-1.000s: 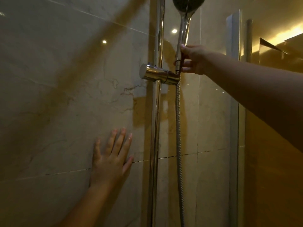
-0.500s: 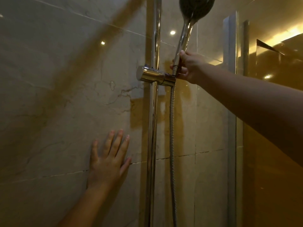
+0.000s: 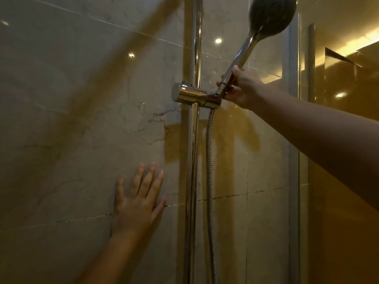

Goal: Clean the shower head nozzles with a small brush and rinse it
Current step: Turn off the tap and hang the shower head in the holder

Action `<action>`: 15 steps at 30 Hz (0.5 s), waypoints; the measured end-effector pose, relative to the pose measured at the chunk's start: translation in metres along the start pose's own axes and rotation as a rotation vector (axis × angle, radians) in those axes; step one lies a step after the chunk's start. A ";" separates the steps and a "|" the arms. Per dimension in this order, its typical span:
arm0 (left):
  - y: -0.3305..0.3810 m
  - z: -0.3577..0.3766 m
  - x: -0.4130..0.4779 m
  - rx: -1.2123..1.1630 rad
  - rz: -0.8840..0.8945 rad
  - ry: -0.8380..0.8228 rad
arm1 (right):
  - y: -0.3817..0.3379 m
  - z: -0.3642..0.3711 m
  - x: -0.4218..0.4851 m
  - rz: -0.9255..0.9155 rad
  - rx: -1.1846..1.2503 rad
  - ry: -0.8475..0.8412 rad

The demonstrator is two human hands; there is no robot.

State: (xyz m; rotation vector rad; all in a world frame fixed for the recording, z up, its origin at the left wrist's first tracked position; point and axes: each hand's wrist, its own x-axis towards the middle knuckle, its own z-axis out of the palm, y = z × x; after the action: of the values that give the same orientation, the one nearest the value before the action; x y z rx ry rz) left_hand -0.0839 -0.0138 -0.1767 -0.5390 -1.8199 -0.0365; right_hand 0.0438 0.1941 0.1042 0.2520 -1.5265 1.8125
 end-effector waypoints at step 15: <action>0.000 0.003 0.000 0.013 -0.002 0.005 | 0.004 0.023 0.001 0.001 -0.251 -0.059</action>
State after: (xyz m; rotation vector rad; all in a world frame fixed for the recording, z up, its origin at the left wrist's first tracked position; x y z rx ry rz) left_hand -0.0864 -0.0131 -0.1776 -0.5272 -1.8148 -0.0275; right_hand 0.0335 0.1736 0.1082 0.1844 -1.7764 1.6063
